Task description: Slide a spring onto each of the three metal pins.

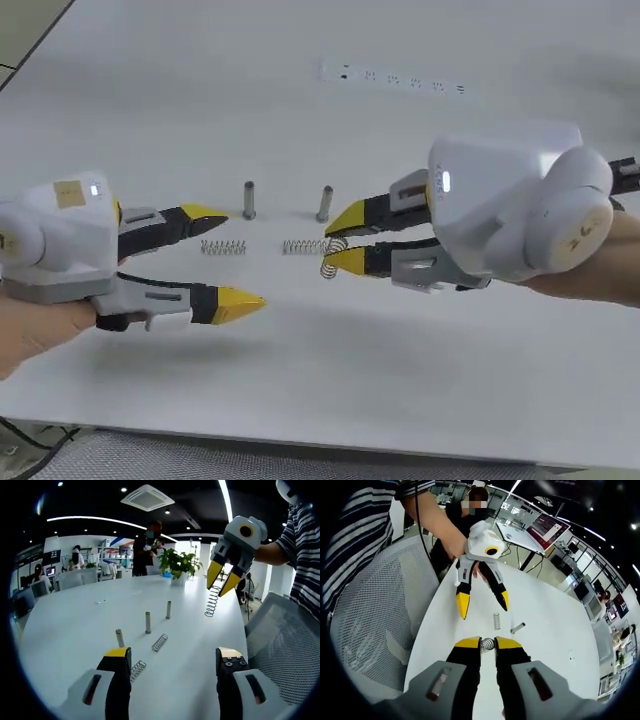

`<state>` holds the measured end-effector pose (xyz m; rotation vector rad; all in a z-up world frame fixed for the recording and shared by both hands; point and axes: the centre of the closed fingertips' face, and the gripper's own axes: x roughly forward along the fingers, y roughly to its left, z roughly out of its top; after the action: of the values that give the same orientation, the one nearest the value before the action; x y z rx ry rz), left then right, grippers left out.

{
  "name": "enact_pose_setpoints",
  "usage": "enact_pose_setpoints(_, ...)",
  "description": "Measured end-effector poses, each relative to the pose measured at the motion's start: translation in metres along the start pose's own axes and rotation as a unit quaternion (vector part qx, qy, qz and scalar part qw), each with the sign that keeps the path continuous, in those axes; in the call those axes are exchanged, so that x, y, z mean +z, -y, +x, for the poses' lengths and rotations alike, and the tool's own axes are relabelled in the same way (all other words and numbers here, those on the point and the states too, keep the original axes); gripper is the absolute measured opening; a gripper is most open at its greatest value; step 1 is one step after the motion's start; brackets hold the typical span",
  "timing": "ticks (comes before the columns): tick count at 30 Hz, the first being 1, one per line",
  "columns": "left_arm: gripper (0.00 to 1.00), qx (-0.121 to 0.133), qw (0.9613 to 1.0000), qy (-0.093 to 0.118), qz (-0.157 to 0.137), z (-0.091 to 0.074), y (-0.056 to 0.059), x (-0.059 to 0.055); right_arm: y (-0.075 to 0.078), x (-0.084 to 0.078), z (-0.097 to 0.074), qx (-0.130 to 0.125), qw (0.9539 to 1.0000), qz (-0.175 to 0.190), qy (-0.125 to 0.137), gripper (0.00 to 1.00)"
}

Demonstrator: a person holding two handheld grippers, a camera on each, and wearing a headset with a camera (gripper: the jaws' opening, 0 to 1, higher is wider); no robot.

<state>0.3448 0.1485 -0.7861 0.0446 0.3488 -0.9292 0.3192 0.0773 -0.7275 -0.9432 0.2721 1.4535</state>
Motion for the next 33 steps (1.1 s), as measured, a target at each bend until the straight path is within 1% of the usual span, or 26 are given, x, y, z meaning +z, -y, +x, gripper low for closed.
enact_pose_setpoints(3,0.74,0.012,0.9999,0.004,-0.007,-0.004,-0.005,0.000,0.001,-0.002,0.001,-0.001,1.0000,-0.002,-0.003,0.11)
enact_pose_setpoints(6,0.80,0.018,0.9997,0.009,-0.013,-0.005,-0.008,0.001,0.001,-0.003,0.001,-0.001,1.0000,-0.001,-0.004,0.11)
enact_pose_setpoints(9,0.85,0.020,0.9996,0.008,-0.018,-0.006,-0.010,0.000,0.001,-0.004,0.001,-0.003,1.0000,-0.001,-0.007,0.11)
enact_pose_setpoints(12,0.92,0.029,0.9993,0.012,-0.020,-0.008,-0.013,0.000,0.002,-0.007,0.000,-0.004,0.9999,0.001,-0.010,0.11)
enact_pose_setpoints(13,0.94,0.031,0.9992,0.012,-0.021,-0.009,-0.014,-0.001,0.002,-0.009,0.000,-0.006,0.9999,0.002,-0.012,0.11)
enact_pose_setpoints(16,0.97,0.035,0.9990,0.008,-0.028,-0.013,-0.017,-0.008,0.003,-0.012,-0.002,-0.008,0.9998,0.005,-0.015,0.11)
enact_pose_setpoints(19,0.97,0.039,0.9988,0.007,-0.028,-0.017,-0.019,-0.011,0.005,-0.014,-0.003,-0.012,0.9997,0.008,-0.017,0.12)
enact_pose_setpoints(24,0.97,0.047,0.9985,0.009,-0.027,-0.022,-0.022,-0.010,0.010,-0.022,-0.006,-0.020,0.9994,0.017,-0.023,0.12)
enact_pose_setpoints(27,0.97,0.049,0.9982,0.016,-0.029,-0.025,-0.023,-0.007,0.016,-0.030,-0.010,-0.029,0.9988,0.026,-0.028,0.12)
enact_pose_setpoints(33,0.97,0.051,0.9981,0.016,-0.030,-0.028,-0.023,-0.008,0.026,-0.047,-0.019,-0.045,0.9973,0.038,-0.044,0.12)
